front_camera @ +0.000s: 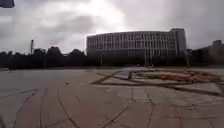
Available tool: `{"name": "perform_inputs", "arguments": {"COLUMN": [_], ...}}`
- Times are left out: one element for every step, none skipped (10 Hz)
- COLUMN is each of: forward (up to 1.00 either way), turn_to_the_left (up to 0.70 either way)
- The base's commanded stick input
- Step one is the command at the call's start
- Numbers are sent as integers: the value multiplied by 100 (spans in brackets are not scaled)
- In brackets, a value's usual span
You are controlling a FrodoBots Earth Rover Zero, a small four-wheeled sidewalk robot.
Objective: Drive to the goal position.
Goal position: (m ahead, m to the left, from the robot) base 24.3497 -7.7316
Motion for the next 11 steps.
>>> {"name": "perform_inputs", "arguments": {"forward": [70, 70, 70, 70, 70, 70, 70, 70, 70, 70, 70], "turn_to_the_left": [0, 0, 0, 0, 0, 0, 0, 0, 0, 0, 0]}}
